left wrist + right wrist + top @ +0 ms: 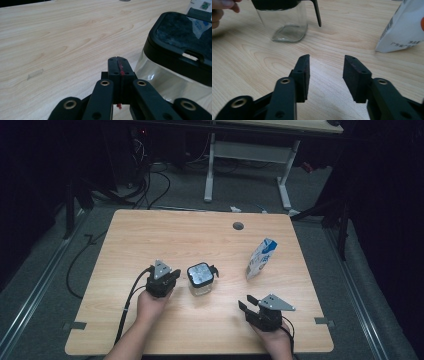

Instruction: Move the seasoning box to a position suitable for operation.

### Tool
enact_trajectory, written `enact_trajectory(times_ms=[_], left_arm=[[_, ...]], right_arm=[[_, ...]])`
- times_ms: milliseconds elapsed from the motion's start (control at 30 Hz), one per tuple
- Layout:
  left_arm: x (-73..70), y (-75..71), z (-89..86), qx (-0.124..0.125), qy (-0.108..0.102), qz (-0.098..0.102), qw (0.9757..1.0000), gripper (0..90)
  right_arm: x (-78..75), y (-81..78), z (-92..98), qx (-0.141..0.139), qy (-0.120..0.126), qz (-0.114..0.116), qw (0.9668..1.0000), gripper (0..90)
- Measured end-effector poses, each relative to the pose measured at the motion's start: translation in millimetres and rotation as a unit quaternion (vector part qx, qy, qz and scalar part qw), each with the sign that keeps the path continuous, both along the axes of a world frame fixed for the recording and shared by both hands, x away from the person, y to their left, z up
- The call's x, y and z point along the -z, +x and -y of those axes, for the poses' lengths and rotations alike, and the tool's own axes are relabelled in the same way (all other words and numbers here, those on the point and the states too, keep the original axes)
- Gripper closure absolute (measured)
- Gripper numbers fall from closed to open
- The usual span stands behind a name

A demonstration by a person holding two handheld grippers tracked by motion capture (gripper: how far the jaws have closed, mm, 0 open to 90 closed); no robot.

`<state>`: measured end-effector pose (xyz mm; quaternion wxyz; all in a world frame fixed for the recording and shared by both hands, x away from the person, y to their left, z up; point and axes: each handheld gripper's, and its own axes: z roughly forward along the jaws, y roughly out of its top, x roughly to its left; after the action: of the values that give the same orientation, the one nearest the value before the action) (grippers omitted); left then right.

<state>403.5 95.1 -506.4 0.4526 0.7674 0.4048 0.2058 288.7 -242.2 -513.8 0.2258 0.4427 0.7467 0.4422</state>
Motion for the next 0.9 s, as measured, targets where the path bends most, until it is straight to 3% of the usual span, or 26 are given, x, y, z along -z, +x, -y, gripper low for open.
enact_trajectory(times_ms=[133, 233, 567, 800, 900], left_arm=[[-0.1, 8.9, 5.9, -0.002, -0.005, 0.0, 1.0, 90.0], [-0.9, 14.9, 9.1, 0.002, -0.018, 0.0, 0.9998, 90.0], [-4.8, 25.8, 11.1, 0.016, -0.046, -0.004, 0.9988, 90.0], [-2.3, 14.5, 12.4, 0.032, -0.034, 0.0, 0.9989, 90.0], [-1.8, 9.1, 11.0, 0.033, -0.045, 0.002, 0.9985, 90.0]], right_arm=[[0.5, 0.1, -3.5, 0.003, -0.017, 0.01, 0.9998, 73.6], [3.8, 1.1, -4.8, 0.004, -0.024, 0.01, 0.9997, 76.8], [8.1, 4.0, -1.5, 0.002, -0.013, 0.001, 0.9999, 72.1], [4.6, 1.1, -6.0, 0.006, -0.019, 0.009, 0.9998, 69.2], [5.4, 0.5, -8.5, 0.003, -0.021, 0.007, 0.9997, 68.3]])
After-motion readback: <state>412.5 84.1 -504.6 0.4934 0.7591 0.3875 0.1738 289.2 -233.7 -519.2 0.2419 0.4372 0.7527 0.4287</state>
